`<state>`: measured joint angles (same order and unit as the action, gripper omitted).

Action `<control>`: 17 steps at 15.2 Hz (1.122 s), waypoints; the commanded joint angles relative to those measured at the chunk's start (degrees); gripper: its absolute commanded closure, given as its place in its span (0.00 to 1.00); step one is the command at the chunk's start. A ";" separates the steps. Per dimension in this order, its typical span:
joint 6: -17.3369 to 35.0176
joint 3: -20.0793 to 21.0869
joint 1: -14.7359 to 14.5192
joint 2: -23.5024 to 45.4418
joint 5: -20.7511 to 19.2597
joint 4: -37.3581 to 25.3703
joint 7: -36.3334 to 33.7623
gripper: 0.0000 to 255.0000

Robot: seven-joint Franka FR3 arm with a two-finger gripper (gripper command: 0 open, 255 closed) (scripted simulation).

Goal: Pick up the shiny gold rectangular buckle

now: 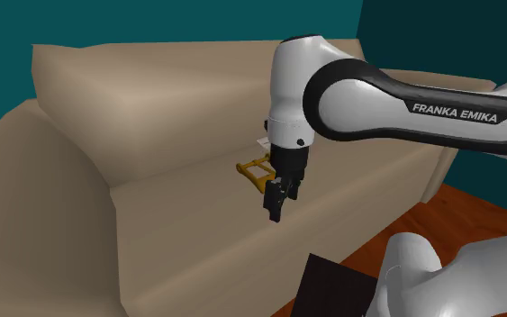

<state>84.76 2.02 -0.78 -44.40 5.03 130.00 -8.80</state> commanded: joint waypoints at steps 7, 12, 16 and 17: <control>6.54 -4.47 2.97 6.96 -3.35 -0.43 3.17 0.00; 11.61 -8.17 5.17 13.78 -5.33 -2.36 5.60 0.00; 15.24 -11.11 6.73 19.78 -6.25 -4.92 7.52 0.00; 16.08 -11.84 7.10 21.35 -6.37 -5.70 8.01 0.00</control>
<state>99.72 -9.15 5.96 -24.53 -1.18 124.76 -1.18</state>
